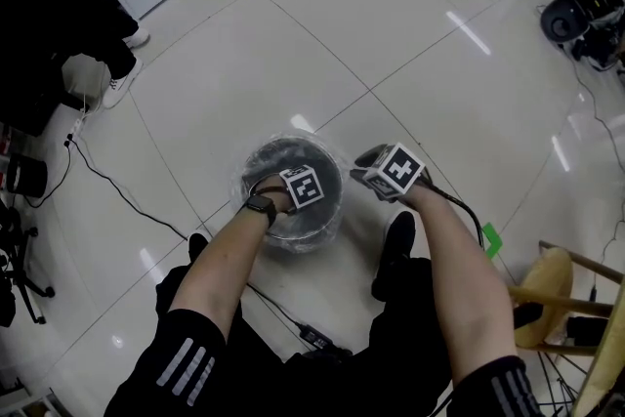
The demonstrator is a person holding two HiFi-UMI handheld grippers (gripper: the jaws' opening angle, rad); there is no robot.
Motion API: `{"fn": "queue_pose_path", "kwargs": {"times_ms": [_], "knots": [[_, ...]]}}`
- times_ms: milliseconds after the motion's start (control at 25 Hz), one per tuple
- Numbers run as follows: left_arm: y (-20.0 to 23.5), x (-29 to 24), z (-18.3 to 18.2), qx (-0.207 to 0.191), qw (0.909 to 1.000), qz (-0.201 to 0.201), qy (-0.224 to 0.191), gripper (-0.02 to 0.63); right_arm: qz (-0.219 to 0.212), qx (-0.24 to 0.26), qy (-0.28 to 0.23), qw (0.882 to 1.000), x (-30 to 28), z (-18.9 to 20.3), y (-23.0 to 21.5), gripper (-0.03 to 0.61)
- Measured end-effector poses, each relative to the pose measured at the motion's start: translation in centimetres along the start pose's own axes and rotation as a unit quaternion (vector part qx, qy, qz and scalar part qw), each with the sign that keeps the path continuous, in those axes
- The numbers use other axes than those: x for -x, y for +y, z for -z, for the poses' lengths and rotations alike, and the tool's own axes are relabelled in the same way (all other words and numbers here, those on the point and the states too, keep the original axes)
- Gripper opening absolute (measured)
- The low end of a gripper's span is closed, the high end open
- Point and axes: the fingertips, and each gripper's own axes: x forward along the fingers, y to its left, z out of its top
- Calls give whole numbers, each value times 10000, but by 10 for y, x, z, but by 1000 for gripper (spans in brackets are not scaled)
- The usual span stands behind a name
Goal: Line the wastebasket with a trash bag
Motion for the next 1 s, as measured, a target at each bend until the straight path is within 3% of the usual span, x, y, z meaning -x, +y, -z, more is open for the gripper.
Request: {"fn": "queue_pose_path", "kwargs": {"times_ms": [240, 440, 520, 680, 760, 880, 1000], "knots": [[-2, 28, -11, 87, 9995, -110, -290, 250, 46, -50, -279, 9996, 20, -11, -9, 110], [-20, 95, -16, -343, 9979, -51, -539, 250, 183, -143, -645, 9976, 35, -30, -16, 110], [-15, 127, -13, -404, 9972, -196, -595, 242, 197, -230, -742, 9968, 34, -34, -17, 110], [22, 185, -2, 14, 9913, -812, -1036, 225, 132, -341, -742, 9966, 23, -36, -13, 110], [45, 198, 21, 263, 9892, -1054, -985, 225, 120, -258, -630, 9976, 16, -37, -10, 110], [66, 201, 62, 477, 9897, -1139, -731, 227, 131, -211, -485, 9985, 7, -40, -9, 110], [74, 203, 76, 757, 9879, -920, -993, 227, 172, -282, -398, 9987, 0, -39, -13, 109]]}}
